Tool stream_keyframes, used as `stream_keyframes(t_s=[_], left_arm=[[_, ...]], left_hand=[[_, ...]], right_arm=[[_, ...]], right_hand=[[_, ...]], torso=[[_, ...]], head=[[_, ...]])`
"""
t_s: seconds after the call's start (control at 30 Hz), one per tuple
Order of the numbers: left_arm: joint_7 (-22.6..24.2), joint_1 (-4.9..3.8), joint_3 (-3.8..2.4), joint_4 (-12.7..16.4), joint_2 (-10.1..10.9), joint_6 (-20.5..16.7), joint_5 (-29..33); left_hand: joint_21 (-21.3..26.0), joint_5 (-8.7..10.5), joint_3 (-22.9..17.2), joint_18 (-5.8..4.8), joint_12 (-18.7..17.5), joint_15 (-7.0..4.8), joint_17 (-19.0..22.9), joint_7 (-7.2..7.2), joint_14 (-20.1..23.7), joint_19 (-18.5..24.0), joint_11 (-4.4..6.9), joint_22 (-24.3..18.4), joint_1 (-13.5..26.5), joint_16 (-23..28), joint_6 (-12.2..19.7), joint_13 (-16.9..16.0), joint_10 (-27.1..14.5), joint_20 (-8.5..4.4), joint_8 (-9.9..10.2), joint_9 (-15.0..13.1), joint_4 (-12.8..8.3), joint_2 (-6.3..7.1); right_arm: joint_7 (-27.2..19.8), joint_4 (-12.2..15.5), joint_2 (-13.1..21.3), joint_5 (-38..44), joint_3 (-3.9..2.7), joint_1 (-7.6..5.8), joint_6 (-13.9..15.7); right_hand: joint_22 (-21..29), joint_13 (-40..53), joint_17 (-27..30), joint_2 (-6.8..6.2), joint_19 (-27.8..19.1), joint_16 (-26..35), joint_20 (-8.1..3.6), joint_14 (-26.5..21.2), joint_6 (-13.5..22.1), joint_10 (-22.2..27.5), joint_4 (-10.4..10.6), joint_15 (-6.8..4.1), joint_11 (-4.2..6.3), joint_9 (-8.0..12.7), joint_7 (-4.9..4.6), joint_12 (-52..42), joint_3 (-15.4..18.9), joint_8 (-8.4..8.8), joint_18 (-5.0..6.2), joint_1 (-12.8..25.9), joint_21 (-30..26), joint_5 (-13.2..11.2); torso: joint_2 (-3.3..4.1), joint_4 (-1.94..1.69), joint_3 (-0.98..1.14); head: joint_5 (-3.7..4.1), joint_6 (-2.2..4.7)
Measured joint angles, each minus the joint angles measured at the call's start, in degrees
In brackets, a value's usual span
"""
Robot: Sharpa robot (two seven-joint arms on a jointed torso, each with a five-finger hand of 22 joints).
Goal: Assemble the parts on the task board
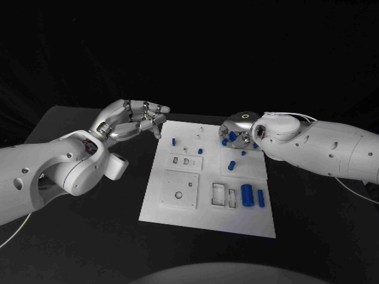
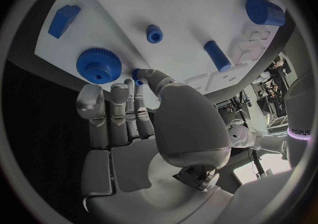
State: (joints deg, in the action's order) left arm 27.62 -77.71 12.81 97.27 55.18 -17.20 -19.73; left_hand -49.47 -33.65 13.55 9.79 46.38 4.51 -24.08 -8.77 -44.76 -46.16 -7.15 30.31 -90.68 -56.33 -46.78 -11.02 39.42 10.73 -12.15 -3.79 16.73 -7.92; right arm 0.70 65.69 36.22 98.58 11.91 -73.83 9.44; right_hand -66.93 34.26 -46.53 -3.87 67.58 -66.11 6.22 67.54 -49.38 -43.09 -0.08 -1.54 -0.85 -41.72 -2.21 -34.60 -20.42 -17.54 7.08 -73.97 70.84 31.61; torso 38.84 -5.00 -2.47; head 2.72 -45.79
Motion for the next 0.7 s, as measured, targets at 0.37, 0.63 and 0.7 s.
stream_keyframes(t_s=[0.37, 0.63, 0.7], left_arm=[[-0.07, 0.00, 0.01, -0.01, 0.28, 0.00, 0.00], [-0.18, 0.01, 0.01, -0.06, 0.41, -0.03, -0.01], [-0.22, 0.01, 0.01, -0.08, 0.40, -0.04, -0.01]], left_hand=[[0.00, 0.00, -0.33, 0.00, 0.00, 0.00, 0.05, -0.22, 0.00, 0.00, 0.00, 0.00, 0.00, 0.00, -0.22, 0.06, 0.00, 0.00, 0.00, 0.00, 0.00, 0.00], [0.00, 0.04, -0.33, 0.00, 0.00, 0.00, 0.07, -0.22, 0.00, 0.00, 0.00, 0.00, -0.23, 0.00, -0.22, 0.05, 0.00, 0.00, 0.00, 0.00, 0.00, -0.23], [0.00, 0.04, -0.33, 0.00, 0.00, 0.00, 0.11, -0.22, 0.00, 0.00, 0.00, 0.00, -0.23, 0.00, -0.22, 0.05, 0.00, 0.00, 0.00, 0.00, 0.00, -0.23]], right_arm=[[-0.65, 1.30, 0.63, -1.27, 0.08, -0.01, 2.26], [-0.78, 1.52, -0.09, -2.96, -0.20, -1.60, 4.23], [-0.79, 1.02, -0.75, -3.55, -0.26, -1.77, 4.56]], right_hand=[[-2.75, -0.20, -1.59, 0.22, 2.29, -1.19, -0.44, 2.13, -1.83, -4.66, -0.56, -1.20, 0.52, -0.24, -0.42, 0.20, 0.56, -1.29, -0.91, -0.57, 1.62, -0.26], [-4.03, -0.46, -2.72, 0.21, 3.40, -1.95, -0.47, 3.45, -2.12, -5.55, -0.57, -1.50, 0.44, -0.24, -0.13, 0.69, 0.57, -1.33, -0.92, -0.57, 2.51, -0.26], [-4.17, -0.46, -3.01, 0.14, 3.78, -1.95, -0.49, 3.62, -2.13, -5.95, -0.56, -1.34, 0.42, -0.24, -0.12, 0.77, 0.57, -1.34, -0.91, -0.64, 2.76, -0.26]], torso=[[-0.04, 0.00, -0.01], [-0.08, -0.09, -0.01], [-0.08, -0.11, -0.01]], head=[[-0.37, 0.18], [-0.27, 0.42], [-0.26, 0.47]])
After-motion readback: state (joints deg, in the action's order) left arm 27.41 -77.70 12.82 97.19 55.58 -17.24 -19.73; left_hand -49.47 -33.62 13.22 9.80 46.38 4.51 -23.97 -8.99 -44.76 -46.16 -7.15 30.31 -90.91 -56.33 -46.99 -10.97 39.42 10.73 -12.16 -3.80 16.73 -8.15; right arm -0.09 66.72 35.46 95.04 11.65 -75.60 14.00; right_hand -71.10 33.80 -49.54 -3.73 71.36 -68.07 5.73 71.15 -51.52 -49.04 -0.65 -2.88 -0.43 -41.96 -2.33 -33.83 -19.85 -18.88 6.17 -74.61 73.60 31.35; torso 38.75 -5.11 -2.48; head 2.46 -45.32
